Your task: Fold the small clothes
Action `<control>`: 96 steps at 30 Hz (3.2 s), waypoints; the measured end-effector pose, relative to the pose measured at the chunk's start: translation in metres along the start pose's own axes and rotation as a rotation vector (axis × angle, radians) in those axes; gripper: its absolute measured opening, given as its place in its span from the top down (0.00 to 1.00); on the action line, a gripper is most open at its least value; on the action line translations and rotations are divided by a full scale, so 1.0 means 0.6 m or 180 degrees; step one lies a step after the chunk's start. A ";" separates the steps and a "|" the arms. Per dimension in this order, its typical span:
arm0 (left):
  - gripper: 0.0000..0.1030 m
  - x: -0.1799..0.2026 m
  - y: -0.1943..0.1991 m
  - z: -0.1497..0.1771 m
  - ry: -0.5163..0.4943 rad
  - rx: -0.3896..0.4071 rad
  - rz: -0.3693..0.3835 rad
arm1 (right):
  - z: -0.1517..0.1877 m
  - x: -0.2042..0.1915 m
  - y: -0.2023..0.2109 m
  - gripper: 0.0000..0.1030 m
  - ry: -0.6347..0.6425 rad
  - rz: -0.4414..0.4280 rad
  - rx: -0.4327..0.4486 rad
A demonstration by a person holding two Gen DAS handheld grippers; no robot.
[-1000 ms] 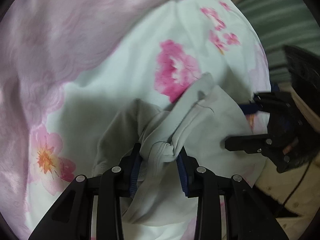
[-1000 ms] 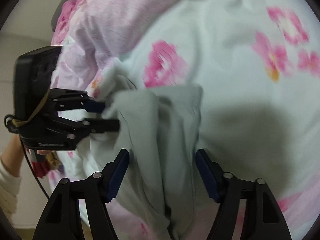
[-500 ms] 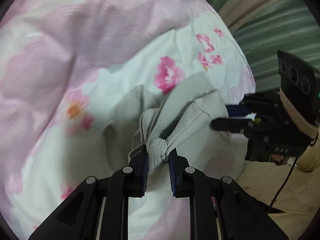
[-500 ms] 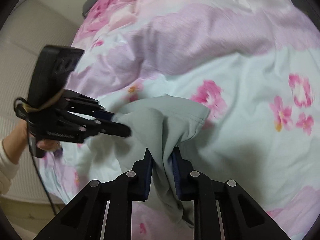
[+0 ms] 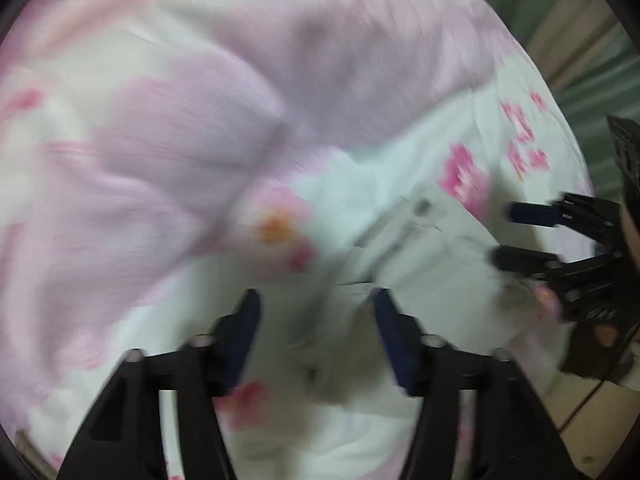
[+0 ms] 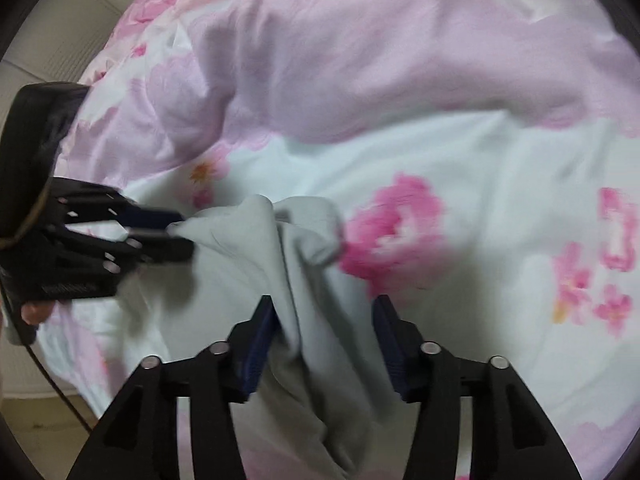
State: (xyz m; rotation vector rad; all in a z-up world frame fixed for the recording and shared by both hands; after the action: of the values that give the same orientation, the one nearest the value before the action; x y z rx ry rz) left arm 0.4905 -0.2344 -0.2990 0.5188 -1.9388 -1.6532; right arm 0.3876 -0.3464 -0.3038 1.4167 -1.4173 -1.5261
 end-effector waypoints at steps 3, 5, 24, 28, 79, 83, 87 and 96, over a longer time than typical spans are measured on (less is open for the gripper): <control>0.38 -0.028 0.046 0.038 0.0243 0.0202 -0.0137 | 0.013 0.019 0.038 0.41 -0.0081 0.0050 0.0149; 0.38 -0.028 0.061 0.078 0.0463 0.0290 -0.0089 | 0.024 0.027 0.062 0.41 -0.0169 0.0014 0.0224; 0.35 0.004 -0.074 0.124 0.1979 0.0535 0.1448 | 0.138 0.034 -0.028 0.23 -0.1227 -0.0895 0.0061; 0.35 0.023 -0.100 0.098 0.1834 0.0410 0.1472 | 0.129 0.036 -0.042 0.23 -0.1237 -0.0955 0.0064; 0.85 -0.229 0.473 0.678 0.2149 0.1641 0.0019 | 0.249 -0.702 0.212 0.70 0.1037 -0.1264 0.0614; 0.85 -0.345 0.522 0.747 0.2001 0.1590 0.0011 | 0.264 -0.822 0.176 0.70 0.0797 -0.1346 0.0587; 0.85 -0.442 0.564 0.777 0.1859 0.1551 -0.0047 | 0.253 -0.950 0.159 0.70 0.0861 -0.1334 0.0665; 0.85 -0.646 0.602 0.735 0.1394 0.1329 -0.0266 | 0.154 -1.136 0.092 0.69 0.1057 -0.1318 0.0850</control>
State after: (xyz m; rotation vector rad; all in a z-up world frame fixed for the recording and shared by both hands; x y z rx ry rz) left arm 0.5393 0.4059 -0.0486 1.0384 -1.9357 -1.0545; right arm 0.4512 0.2989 -0.0676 2.1215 -1.2030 -1.2797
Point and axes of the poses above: each gripper's, at about its wrist camera, not at the fingertips, and y roughly against the way its jaws point, x to its right, z to its underside, the point moved 6 cm from there along -y, roughly the way its jaws point, and after that the axes turned 2 degrees about -x, right-handed, at the moved point
